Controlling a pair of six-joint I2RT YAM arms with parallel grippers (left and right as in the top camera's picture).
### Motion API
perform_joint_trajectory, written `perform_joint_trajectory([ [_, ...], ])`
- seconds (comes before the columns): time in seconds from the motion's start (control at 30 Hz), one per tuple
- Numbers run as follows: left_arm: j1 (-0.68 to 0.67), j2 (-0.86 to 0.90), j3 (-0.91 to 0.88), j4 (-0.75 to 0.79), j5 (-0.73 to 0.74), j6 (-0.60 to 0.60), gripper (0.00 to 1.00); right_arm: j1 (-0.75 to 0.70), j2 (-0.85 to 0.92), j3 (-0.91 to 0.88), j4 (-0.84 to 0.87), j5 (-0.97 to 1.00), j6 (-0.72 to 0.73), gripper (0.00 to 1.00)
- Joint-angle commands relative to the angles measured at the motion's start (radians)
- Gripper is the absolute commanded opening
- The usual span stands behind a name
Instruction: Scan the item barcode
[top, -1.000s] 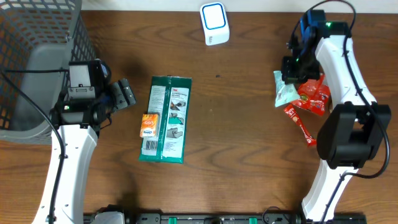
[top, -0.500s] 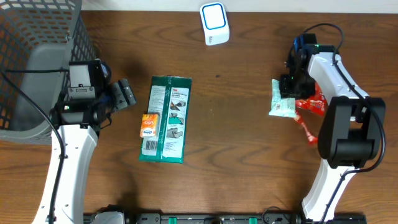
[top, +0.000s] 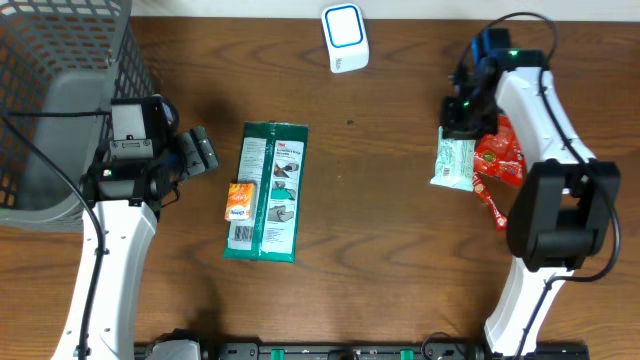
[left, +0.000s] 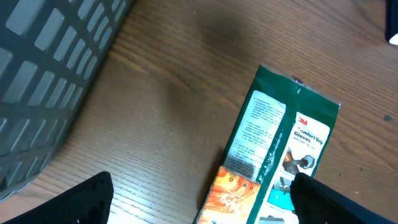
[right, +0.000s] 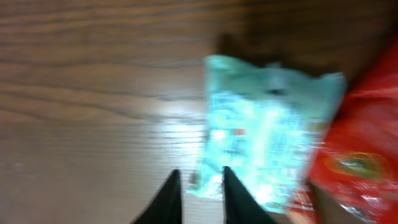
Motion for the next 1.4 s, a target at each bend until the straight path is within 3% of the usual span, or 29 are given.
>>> perform_joint_trajectory([
  [0.0,0.002,0.000,0.021,0.000,0.005,0.002,0.91,0.053,-0.002,-0.076,0.041,-0.057,0.006,0.15],
  [0.23,0.002,0.000,0.021,0.000,0.005,0.002,0.91,0.097,-0.002,-0.241,0.167,0.177,0.106,0.13],
  [0.47,0.002,0.000,0.021,0.000,0.005,0.002,0.91,0.064,-0.003,-0.268,0.174,0.354,0.105,0.10],
  [0.63,0.002,0.000,0.021,0.000,0.005,0.002,0.91,0.051,-0.003,-0.260,0.186,0.227,0.082,0.09],
  [0.9,0.002,0.000,0.021,0.000,0.005,0.002,0.91,0.068,-0.058,-0.121,0.064,-0.064,0.027,0.20],
  [1.07,0.002,0.000,0.021,0.000,0.005,0.002,0.91,0.118,-0.141,-0.080,0.079,-0.317,0.031,0.37],
  [1.1,0.002,0.000,0.021,0.000,0.005,0.002,0.91,0.128,-0.154,-0.080,0.095,-0.375,0.031,0.59],
  [1.13,0.002,0.000,0.021,0.000,0.005,0.002,0.91,0.142,-0.166,-0.080,0.114,-0.449,0.041,0.94],
  [1.17,0.002,0.000,0.021,0.000,0.005,0.002,0.91,0.153,-0.167,-0.080,0.128,-0.478,0.056,0.99],
  [1.37,0.002,0.000,0.021,0.000,0.005,0.002,0.91,0.214,-0.160,-0.081,0.157,-0.491,0.086,0.99],
])
